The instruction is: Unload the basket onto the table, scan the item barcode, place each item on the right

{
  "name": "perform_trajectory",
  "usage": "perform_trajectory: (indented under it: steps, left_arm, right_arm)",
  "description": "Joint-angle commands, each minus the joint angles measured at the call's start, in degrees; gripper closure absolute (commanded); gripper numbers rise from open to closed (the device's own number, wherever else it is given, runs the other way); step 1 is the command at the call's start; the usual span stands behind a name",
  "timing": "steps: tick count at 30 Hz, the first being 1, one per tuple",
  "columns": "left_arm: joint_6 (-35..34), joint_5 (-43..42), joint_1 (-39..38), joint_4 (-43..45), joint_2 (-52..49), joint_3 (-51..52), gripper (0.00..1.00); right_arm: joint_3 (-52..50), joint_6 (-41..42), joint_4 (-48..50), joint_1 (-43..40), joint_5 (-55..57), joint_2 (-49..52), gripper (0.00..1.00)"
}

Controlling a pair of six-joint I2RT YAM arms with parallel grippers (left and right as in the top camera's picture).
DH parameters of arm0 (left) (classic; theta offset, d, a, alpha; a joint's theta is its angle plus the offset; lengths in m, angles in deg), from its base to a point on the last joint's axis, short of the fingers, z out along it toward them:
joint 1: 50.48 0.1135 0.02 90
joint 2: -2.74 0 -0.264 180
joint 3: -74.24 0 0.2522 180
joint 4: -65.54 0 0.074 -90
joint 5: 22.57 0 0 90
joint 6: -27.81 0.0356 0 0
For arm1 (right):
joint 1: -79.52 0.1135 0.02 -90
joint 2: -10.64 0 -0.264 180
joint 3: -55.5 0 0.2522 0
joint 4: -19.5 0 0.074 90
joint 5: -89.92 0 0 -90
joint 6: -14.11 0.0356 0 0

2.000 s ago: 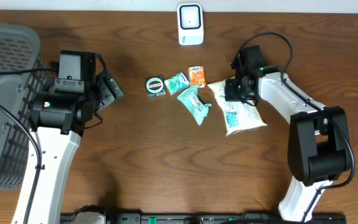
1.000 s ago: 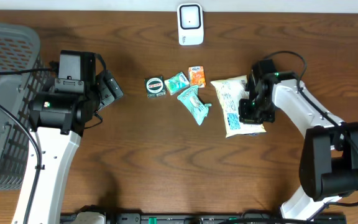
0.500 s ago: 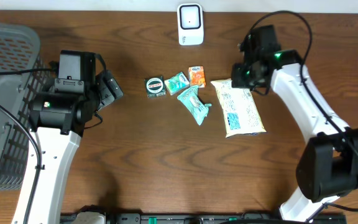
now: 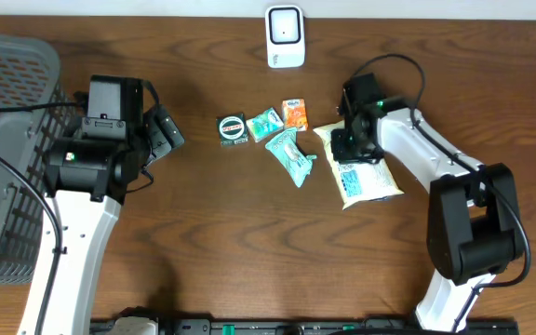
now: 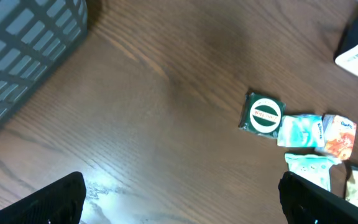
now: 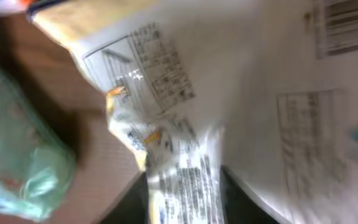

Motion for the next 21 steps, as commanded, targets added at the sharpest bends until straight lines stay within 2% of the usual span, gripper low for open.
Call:
perform_trajectory:
  steps: [1,2,3,5,6,11,14,20,21]
  left_arm:
    - [0.57,0.35,0.24,-0.24,0.09,-0.79,0.02]
    - [0.57,0.35,0.24,-0.24,0.09,-0.79,0.02]
    - [0.57,0.35,0.24,-0.24,0.09,-0.79,0.02]
    - [0.57,0.35,0.24,-0.24,0.09,-0.79,0.02]
    - [0.57,0.35,0.24,-0.24,0.09,-0.79,0.02]
    - [0.57,0.35,0.24,-0.24,0.09,-0.79,0.02]
    - [0.57,0.35,0.24,-0.24,0.09,-0.79,0.02]
    - [0.57,0.35,0.24,-0.24,0.09,-0.79,0.02]
    - [0.57,0.35,0.24,-0.24,0.09,-0.79,0.02]
  right_arm:
    - [9.29,-0.24,-5.25,-2.36,0.72,-4.15,0.49]
    - [10.47,-0.79,-6.29,-2.84,0.74,-4.46,0.43]
    - [12.68,-2.73,-8.33,-4.57,0.76,-5.09,0.33]
    - [12.87,-3.96,-8.81,-6.08,0.76,-5.14,0.21]
    - [12.70,-4.66,-9.16,-7.15,0.76,-5.05,0.18]
    - [7.85,-5.77,-8.31,-12.13,0.68,-4.81,0.07]
    - [1.22,-10.16,-4.09,-15.56,-4.74,-4.81,0.02]
    - [-10.12,-12.55,5.79,-18.78,-20.46,-4.81,0.01]
    - [-13.46,-12.52,8.87,-18.86,-23.91,-4.81,0.05]
